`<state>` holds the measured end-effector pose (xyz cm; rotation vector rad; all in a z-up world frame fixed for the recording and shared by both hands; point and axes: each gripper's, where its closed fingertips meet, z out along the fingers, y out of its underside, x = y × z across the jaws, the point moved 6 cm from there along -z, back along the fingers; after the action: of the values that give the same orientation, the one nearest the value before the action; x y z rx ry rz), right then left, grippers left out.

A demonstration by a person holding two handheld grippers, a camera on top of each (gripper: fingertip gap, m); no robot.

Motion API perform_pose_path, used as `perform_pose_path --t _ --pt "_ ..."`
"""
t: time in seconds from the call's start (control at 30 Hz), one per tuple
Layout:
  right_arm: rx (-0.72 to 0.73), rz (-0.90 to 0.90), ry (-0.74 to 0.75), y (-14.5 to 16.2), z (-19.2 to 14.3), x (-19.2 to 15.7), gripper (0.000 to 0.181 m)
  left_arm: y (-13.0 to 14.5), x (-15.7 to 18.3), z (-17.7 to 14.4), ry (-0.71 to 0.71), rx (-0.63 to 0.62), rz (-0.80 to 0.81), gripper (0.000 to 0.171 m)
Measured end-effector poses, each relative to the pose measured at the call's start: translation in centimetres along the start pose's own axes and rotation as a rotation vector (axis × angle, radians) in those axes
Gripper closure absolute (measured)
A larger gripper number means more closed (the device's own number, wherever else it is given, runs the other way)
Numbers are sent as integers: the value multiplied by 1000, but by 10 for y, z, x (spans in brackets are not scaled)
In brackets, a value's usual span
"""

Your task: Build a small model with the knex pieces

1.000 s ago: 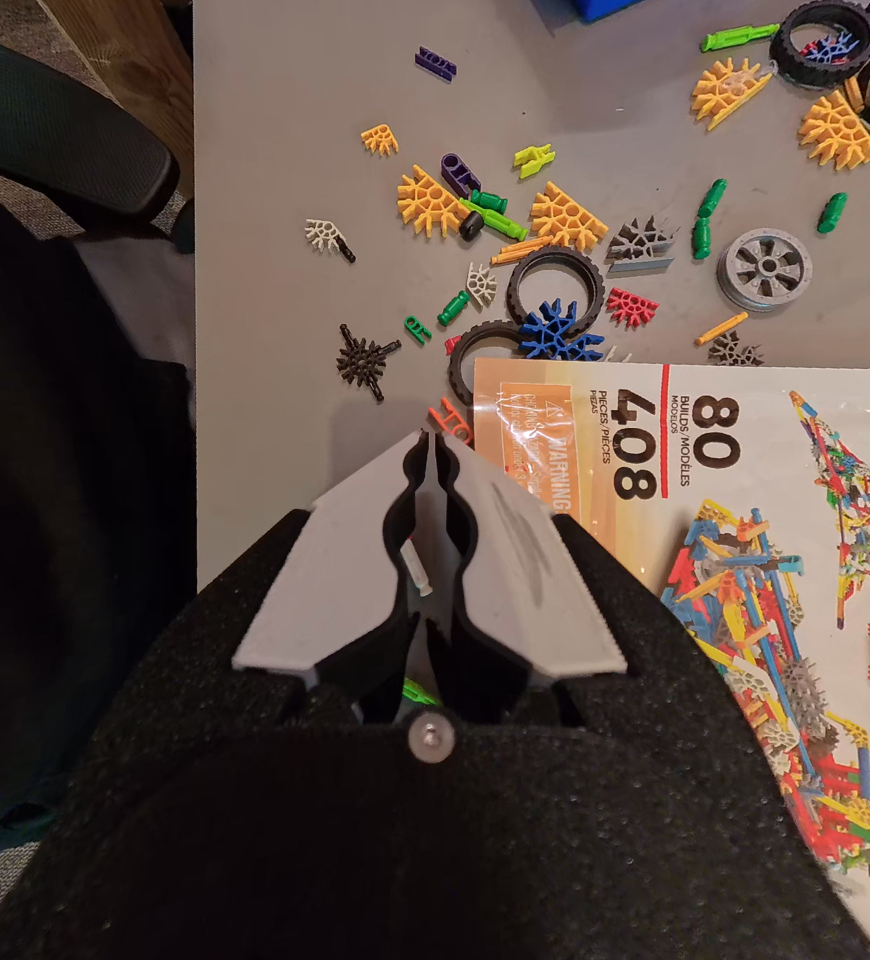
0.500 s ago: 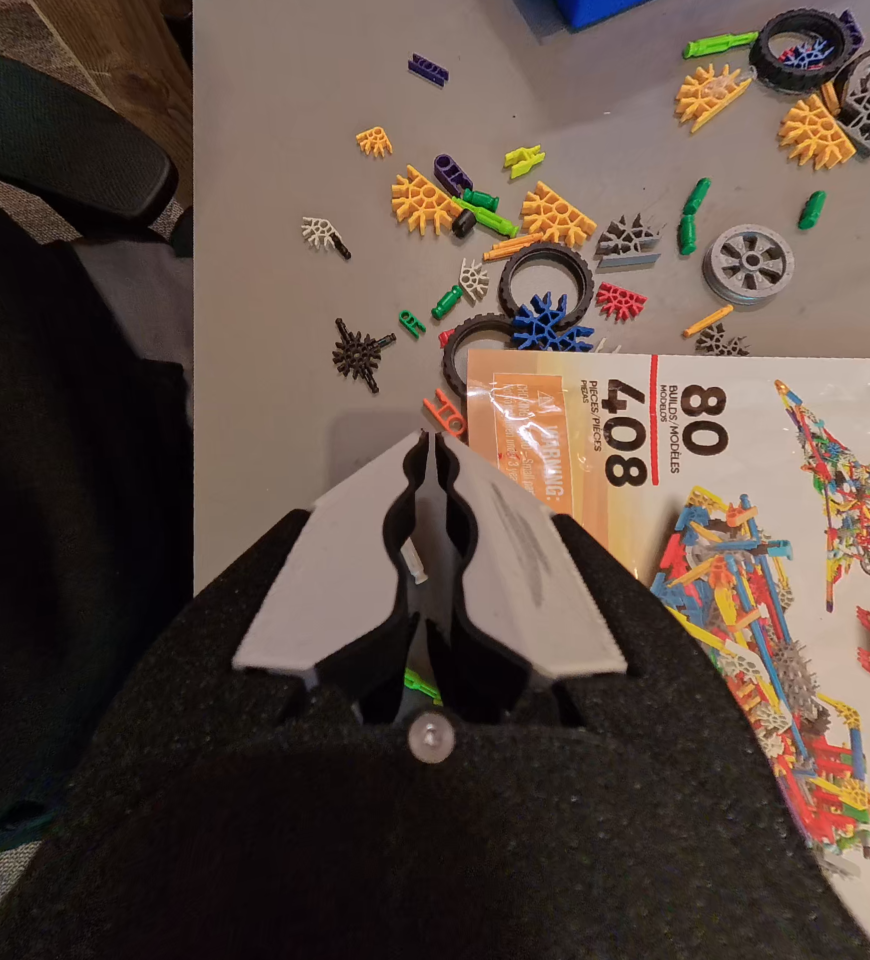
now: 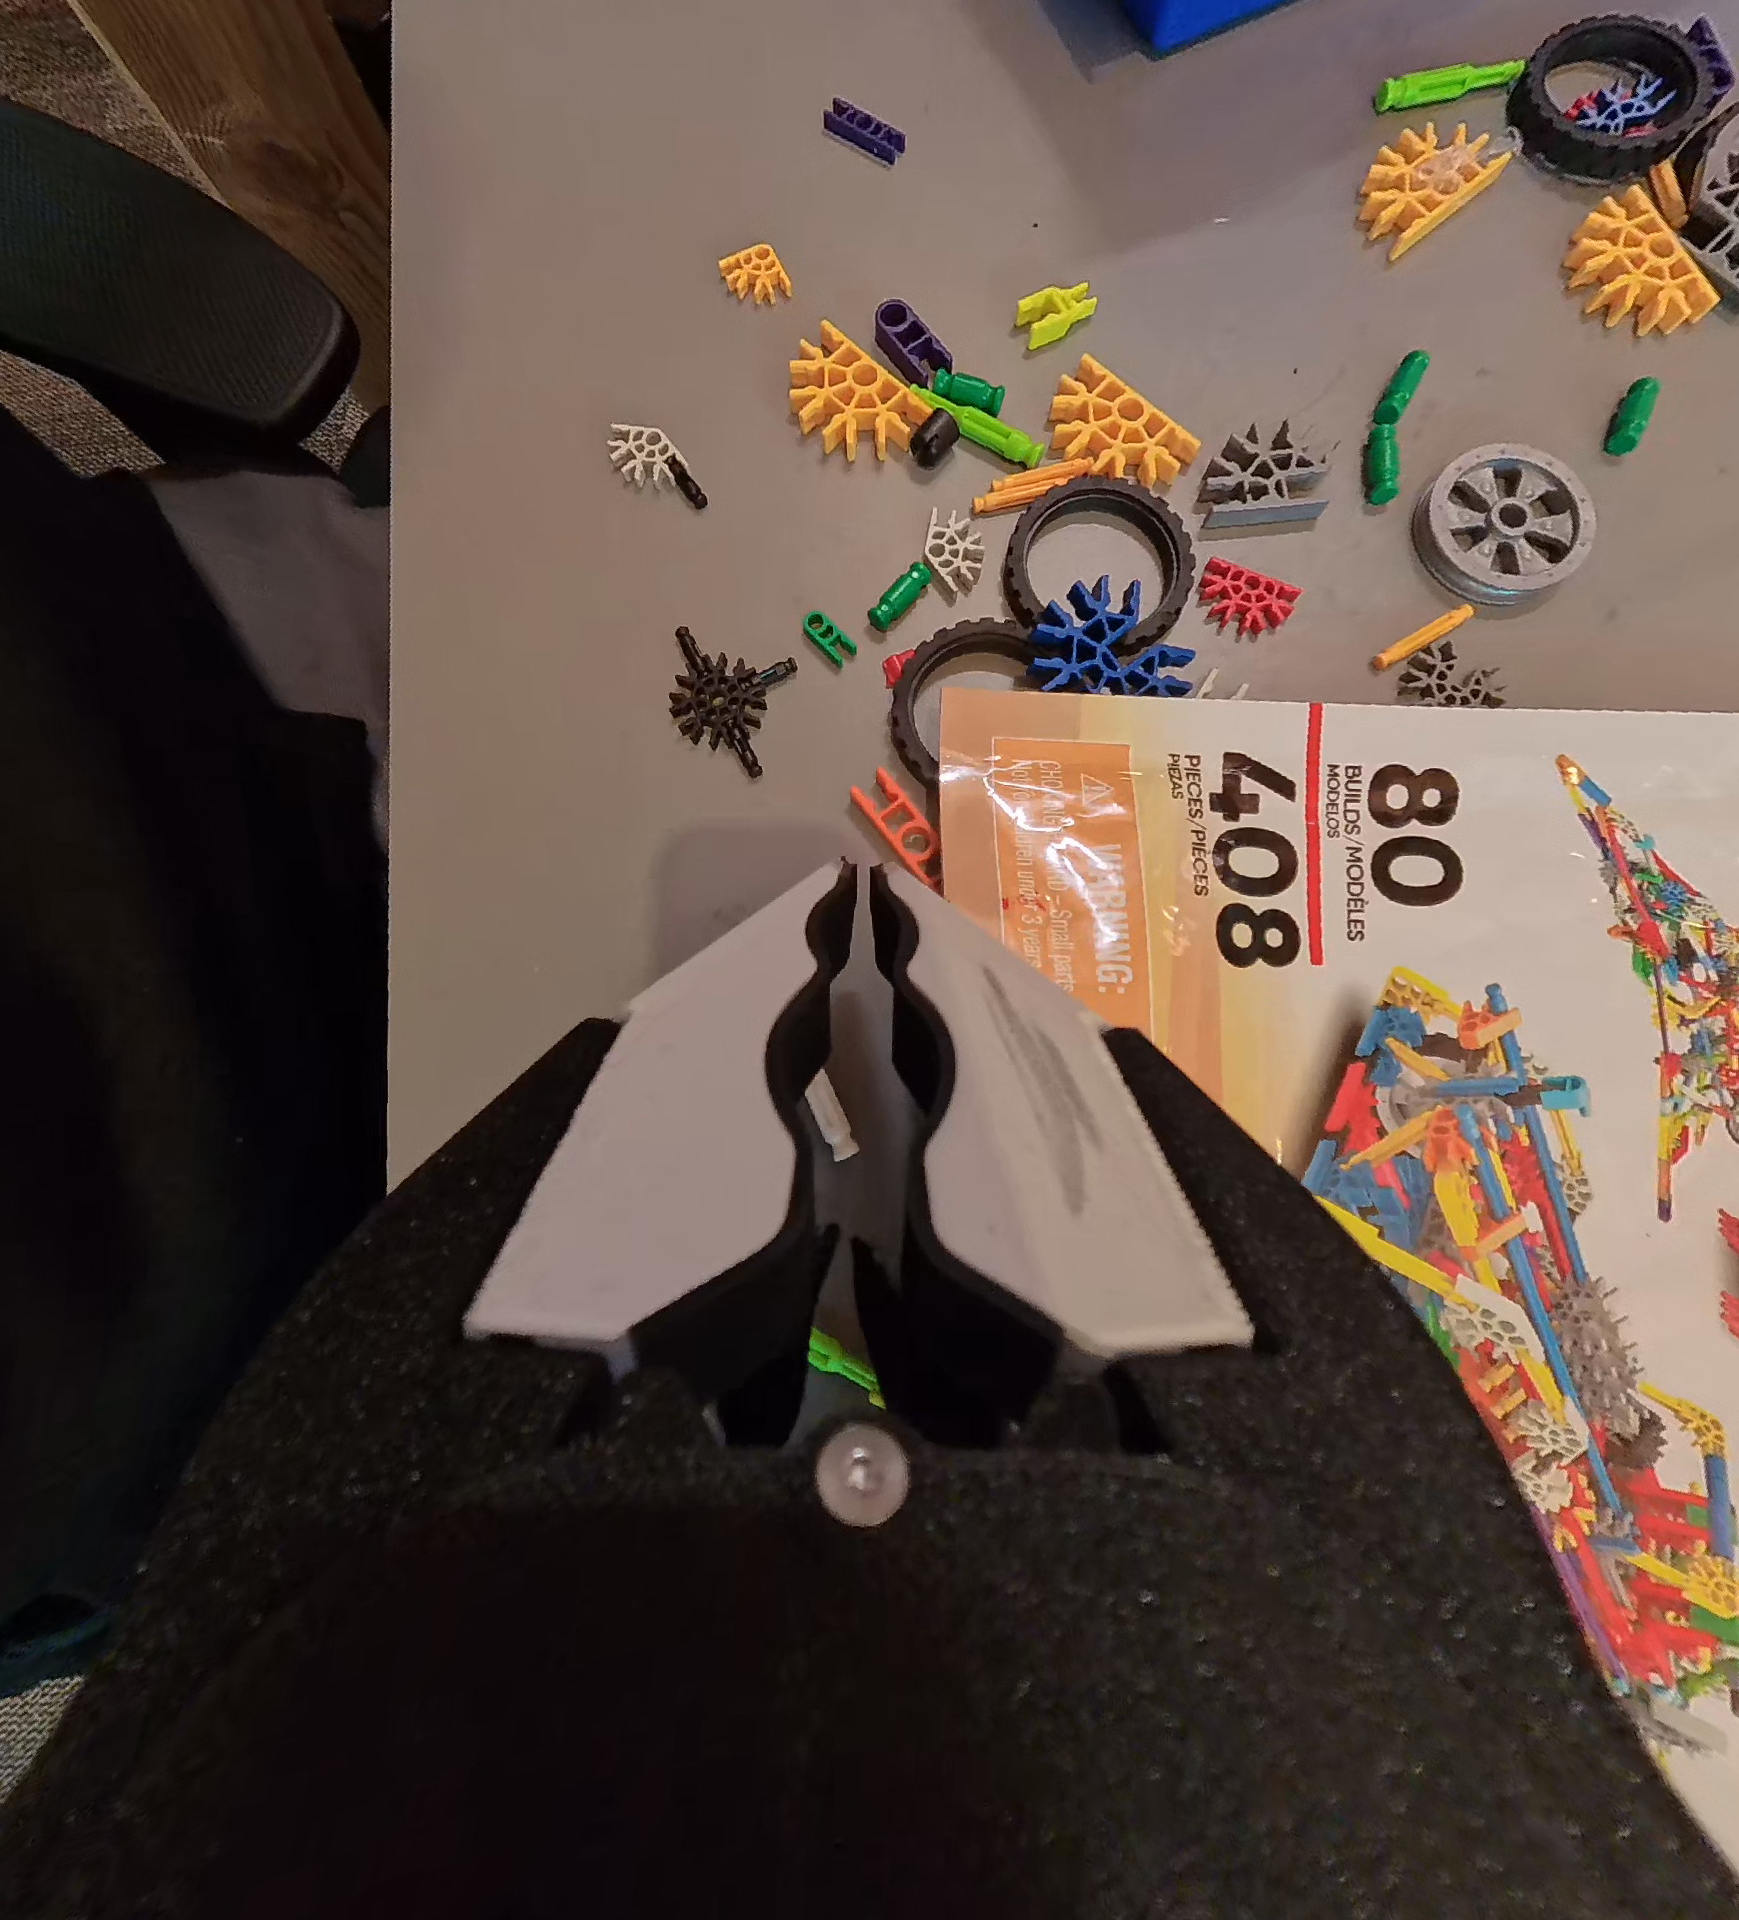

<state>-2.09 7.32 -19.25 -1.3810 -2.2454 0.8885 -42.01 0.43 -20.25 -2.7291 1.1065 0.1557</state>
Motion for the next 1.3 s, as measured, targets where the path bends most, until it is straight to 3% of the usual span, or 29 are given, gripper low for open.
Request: perform_pose_path --t 0.1,0.3,0.53,1.07,1.3 --pt "1 -1 2 0 0 0 180 3 -11 2 -81 -45 -8 168" --pt "3 1 4 2 -3 0 179 0 6 -9 19 41 -21 170" --pt "14 -4 6 0 -3 0 180 1 10 0 15 -22 6 171" --pt "22 -3 11 2 -6 -1 180 -1 12 1 42 -3 -5 170" --pt "23 -4 10 3 -6 -1 180 0 6 3 -8 -23 -10 166"
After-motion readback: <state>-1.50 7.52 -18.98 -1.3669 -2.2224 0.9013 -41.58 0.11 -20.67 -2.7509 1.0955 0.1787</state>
